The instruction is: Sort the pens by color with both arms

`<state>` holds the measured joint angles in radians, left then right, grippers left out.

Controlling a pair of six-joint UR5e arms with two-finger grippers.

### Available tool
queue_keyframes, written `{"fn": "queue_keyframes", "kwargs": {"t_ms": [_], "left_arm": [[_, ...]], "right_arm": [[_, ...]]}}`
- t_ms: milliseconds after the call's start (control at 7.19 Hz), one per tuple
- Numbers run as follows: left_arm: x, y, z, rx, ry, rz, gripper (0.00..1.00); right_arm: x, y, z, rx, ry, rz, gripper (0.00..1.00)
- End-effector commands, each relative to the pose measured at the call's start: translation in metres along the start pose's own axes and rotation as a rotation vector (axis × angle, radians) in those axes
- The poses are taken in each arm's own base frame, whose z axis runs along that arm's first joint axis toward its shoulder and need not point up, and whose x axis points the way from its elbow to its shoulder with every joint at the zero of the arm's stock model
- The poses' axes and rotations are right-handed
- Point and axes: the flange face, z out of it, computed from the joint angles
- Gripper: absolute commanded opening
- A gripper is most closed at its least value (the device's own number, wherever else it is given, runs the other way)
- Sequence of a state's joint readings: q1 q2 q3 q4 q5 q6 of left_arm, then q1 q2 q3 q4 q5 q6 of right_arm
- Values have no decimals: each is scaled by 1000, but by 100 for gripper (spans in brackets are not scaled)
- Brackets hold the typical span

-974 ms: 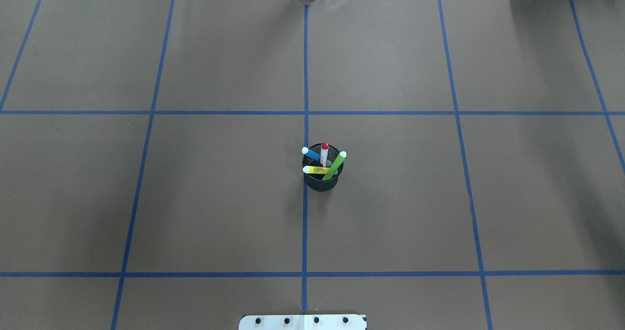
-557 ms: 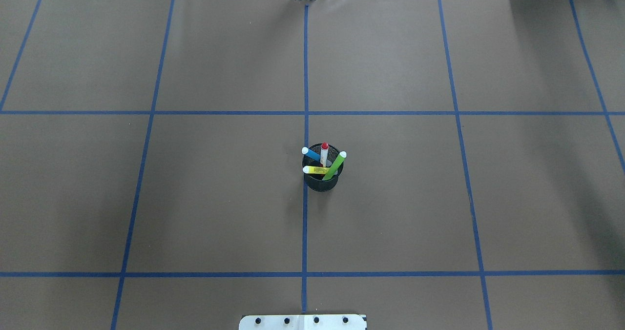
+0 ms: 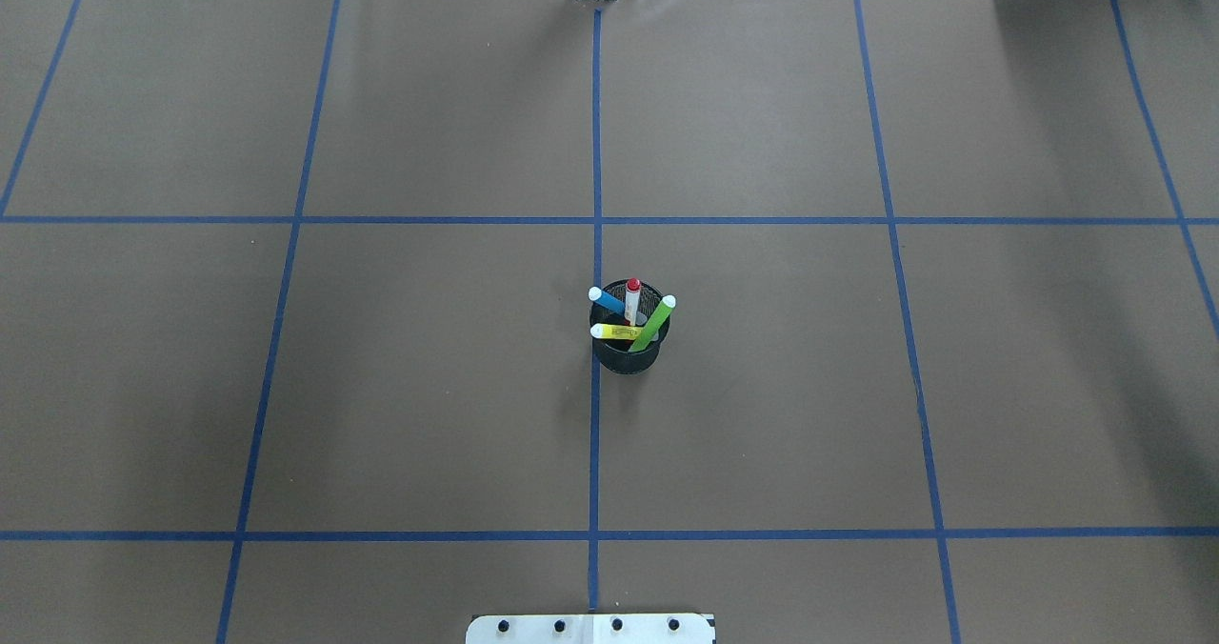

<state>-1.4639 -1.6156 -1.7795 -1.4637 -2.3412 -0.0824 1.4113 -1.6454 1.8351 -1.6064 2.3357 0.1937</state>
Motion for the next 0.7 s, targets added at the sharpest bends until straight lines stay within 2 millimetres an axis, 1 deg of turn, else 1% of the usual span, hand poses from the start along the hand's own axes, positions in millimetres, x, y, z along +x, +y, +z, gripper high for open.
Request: {"fn": "queue_keyframes", "kwargs": {"t_ms": [0, 139, 417, 557], "left_arm": [[-3, 1, 3, -4, -4, -8, 100], [-1, 3, 1, -2, -2, -6, 100], [-2, 4, 1, -2, -2, -6, 100], [2, 4, 1, -3, 28, -7, 100]], "right_arm": [[-3, -4, 0, 0, -7, -3, 100], [-5, -7, 1, 0, -5, -3, 100], [-1, -5, 3, -6, 0, 3, 100], [-1, -4, 4, -9, -7, 5, 100]]}}
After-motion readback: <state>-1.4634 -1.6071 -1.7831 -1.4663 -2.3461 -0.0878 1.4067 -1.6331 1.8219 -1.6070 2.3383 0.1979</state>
